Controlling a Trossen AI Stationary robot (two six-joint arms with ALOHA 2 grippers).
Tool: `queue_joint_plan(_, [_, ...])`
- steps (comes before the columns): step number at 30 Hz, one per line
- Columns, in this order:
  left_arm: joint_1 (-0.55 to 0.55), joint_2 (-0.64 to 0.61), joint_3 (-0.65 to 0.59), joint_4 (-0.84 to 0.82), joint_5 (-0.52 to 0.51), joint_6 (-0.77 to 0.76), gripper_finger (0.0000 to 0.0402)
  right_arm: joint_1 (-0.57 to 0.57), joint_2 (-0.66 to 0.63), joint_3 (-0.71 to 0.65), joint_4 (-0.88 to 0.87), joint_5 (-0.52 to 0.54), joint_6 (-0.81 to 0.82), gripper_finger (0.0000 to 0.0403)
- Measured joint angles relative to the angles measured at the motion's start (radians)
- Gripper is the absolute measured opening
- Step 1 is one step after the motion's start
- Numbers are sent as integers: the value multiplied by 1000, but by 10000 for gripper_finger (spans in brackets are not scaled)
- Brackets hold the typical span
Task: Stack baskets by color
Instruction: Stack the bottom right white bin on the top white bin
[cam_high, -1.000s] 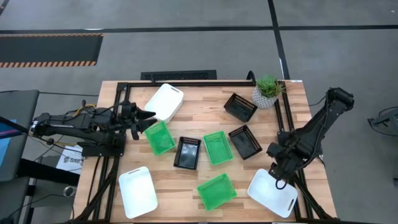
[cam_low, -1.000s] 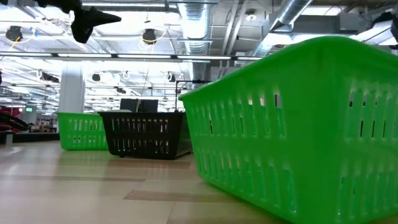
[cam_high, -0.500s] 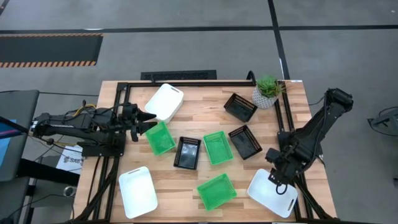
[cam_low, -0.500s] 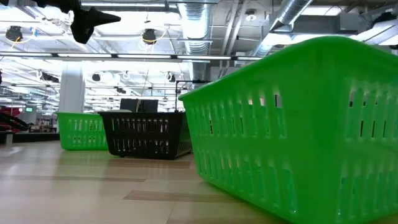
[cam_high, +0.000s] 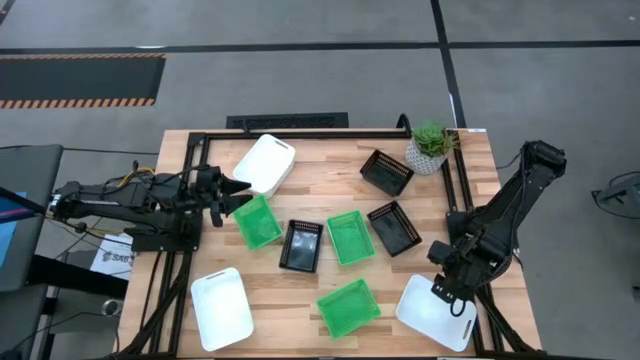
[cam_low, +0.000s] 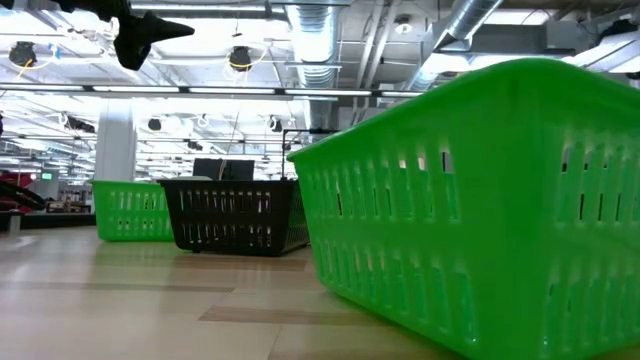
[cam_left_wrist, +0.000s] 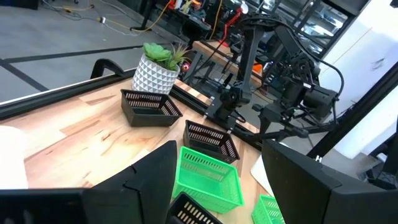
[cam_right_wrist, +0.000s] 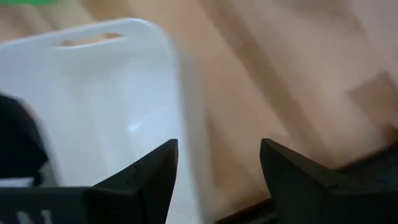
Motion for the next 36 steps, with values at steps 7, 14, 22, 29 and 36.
queue_joint_plan(7, [0,0,0,0,-3,0,224,18,2,1,75,18,-7,253])
queue_joint_plan(14, [0,0,0,-1,-3,4,224,49,107,1,34,10,-12,250])
queue_joint_plan(22, [0,0,0,-1,-3,4,224,50,251,1,13,-59,-103,218])
queue_joint_plan(29, [0,0,0,-1,-3,3,224,49,286,1,42,-62,-131,28])
queue_joint_plan(36, [0,0,0,-2,-2,-16,224,23,224,99,-45,-26,-160,6])
